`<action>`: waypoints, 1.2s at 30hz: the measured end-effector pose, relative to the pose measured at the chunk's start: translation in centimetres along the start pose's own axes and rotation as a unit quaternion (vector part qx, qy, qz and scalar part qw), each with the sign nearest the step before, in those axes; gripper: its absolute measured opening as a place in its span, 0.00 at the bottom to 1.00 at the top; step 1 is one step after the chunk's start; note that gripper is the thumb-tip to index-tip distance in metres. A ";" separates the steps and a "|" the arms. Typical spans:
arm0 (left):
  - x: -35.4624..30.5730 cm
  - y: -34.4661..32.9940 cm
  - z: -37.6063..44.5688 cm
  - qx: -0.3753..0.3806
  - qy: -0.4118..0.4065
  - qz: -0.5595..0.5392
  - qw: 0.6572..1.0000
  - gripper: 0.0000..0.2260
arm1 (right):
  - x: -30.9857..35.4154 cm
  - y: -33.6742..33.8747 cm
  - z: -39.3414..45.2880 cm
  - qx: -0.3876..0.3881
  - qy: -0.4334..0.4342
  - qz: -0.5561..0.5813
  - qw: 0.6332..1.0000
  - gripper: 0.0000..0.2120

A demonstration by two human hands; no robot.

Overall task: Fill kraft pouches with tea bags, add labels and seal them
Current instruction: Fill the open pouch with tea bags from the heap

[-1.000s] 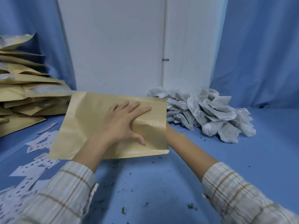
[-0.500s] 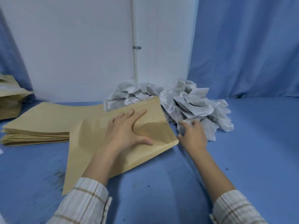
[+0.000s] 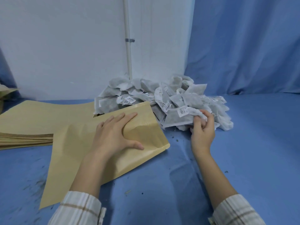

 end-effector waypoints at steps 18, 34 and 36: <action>-1.6 -0.6 0.1 0.023 -0.011 0.034 0.999 0.47 | 0.3 -1.1 1.6 0.009 0.104 -0.322 0.941 0.08; -0.5 -0.1 0.0 -0.005 0.022 -0.025 0.999 0.47 | -0.3 3.4 5.0 0.026 -0.070 -0.014 0.997 0.12; -0.5 0.0 -0.1 -0.008 0.020 -0.042 0.999 0.47 | 0.1 3.3 4.9 0.121 -0.074 0.024 0.990 0.14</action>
Point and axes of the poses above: each hand's wrist, its own z-axis towards the middle knuckle, its own y-axis out of the back of the hand, x = y × z, the point moved 1 cm from there along z, towards the middle knuckle
